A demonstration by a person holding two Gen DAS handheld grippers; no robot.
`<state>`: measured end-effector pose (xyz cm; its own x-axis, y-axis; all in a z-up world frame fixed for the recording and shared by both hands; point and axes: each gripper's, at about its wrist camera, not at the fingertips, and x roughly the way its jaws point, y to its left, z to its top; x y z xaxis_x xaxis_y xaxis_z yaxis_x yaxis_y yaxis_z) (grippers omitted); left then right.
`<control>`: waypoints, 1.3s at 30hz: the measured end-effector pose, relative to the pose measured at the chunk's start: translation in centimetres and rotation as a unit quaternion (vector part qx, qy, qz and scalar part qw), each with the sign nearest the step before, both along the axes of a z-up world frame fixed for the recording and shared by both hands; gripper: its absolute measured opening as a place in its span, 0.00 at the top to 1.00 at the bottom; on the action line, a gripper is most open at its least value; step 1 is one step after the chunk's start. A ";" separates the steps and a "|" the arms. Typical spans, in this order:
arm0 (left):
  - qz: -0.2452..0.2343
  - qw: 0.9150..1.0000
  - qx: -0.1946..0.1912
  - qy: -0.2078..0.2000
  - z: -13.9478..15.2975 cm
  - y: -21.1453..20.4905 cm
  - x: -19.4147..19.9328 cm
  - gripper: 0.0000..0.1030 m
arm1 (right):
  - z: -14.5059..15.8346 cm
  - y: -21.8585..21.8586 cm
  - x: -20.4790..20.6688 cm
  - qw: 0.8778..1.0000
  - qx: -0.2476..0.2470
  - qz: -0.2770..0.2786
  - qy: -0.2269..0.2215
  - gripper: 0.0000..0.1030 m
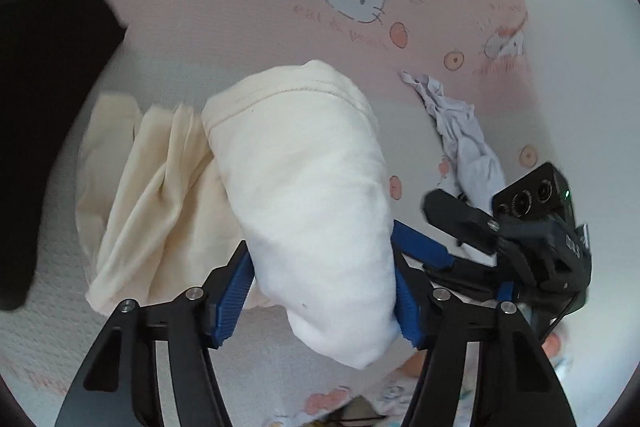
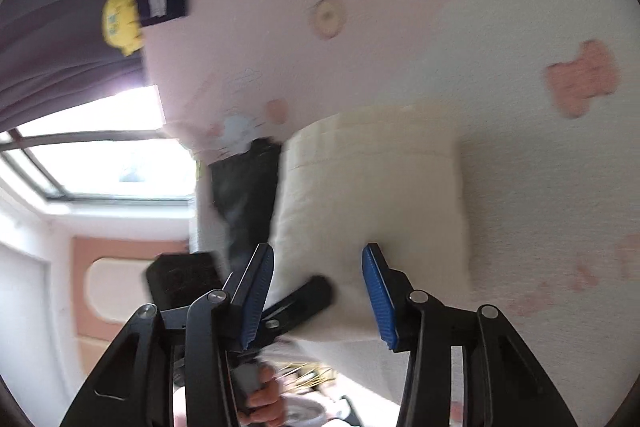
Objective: Fold clothes
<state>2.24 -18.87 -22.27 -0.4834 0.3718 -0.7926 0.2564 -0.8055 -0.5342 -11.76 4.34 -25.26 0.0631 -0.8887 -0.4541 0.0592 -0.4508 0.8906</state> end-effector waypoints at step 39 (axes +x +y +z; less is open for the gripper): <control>0.109 0.993 -0.024 0.032 -2.0 -8.1 6.8 0.39 | 4.6 -12.5 6.2 0.929 0.223 0.123 0.269 0.36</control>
<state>9.07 -27.01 -24.27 -0.5983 0.2156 -0.7718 0.3939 -0.7596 -0.5175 -5.53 -8.17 -20.70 -0.1036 -0.5939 -0.7979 0.5918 -0.6815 0.4305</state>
